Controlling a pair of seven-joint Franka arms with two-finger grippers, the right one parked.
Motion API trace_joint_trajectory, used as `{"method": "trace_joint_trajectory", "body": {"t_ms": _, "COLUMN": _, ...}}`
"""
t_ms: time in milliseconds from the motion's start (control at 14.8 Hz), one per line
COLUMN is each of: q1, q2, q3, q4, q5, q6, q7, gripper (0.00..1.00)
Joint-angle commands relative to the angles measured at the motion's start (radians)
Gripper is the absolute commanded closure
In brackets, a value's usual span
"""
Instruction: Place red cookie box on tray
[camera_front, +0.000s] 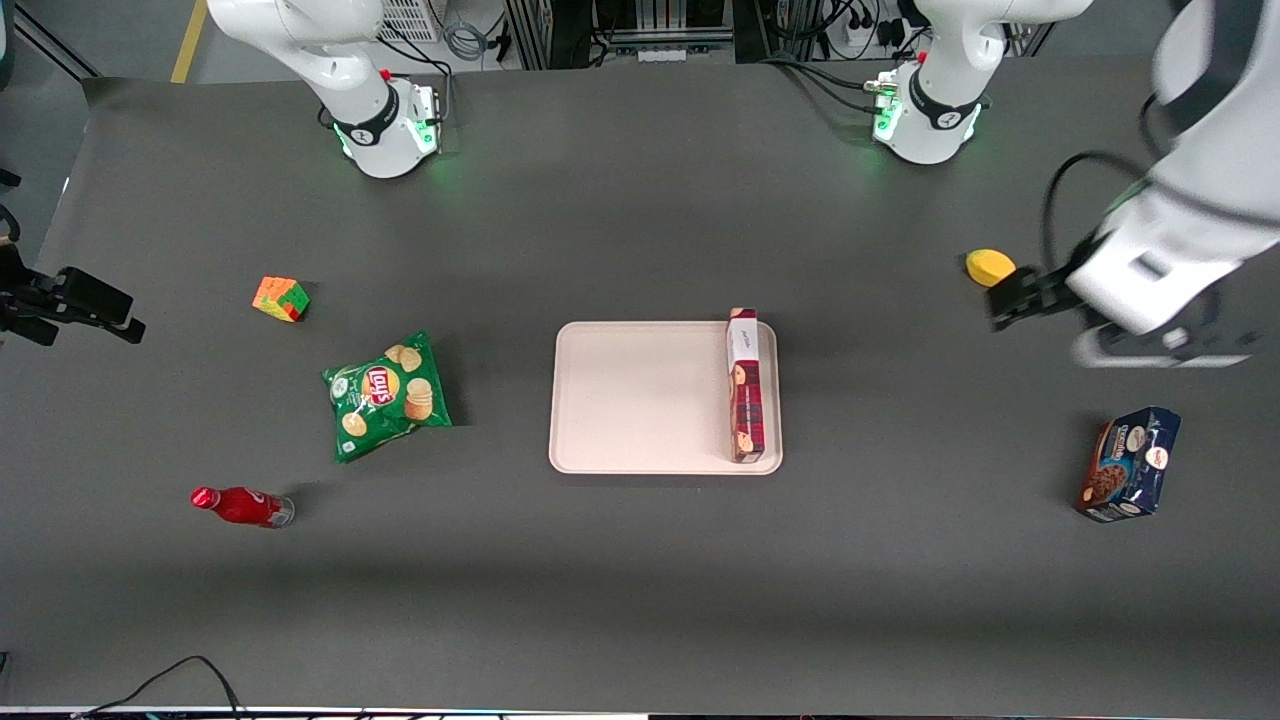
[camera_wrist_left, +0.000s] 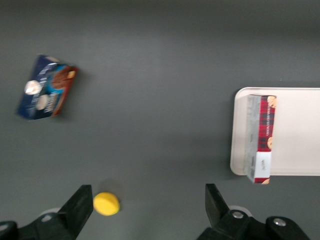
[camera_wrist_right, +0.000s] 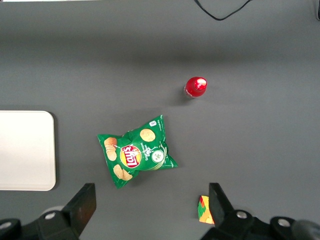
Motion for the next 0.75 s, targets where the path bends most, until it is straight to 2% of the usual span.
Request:
{"method": "trace_joint_trajectory", "body": {"t_ms": 0, "q1": -0.001, "q2": -0.072, "q3": 0.106, "q4": -0.015, "q5": -0.014, "q6": -0.030, "q7": 0.145, "gripper": 0.00}}
{"method": "trace_joint_trajectory", "body": {"t_ms": 203, "q1": -0.002, "q2": -0.097, "q3": 0.172, "q4": -0.012, "q5": -0.008, "q6": -0.056, "q7": 0.230, "gripper": 0.00}}
{"method": "trace_joint_trajectory", "body": {"t_ms": 339, "q1": -0.005, "q2": -0.110, "q3": 0.168, "q4": -0.014, "q5": 0.044, "q6": -0.056, "q7": 0.226, "gripper": 0.00}}
{"method": "trace_joint_trajectory", "body": {"t_ms": 678, "q1": -0.007, "q2": -0.115, "q3": 0.169, "q4": -0.021, "q5": 0.049, "q6": -0.056, "q7": 0.213, "gripper": 0.00}}
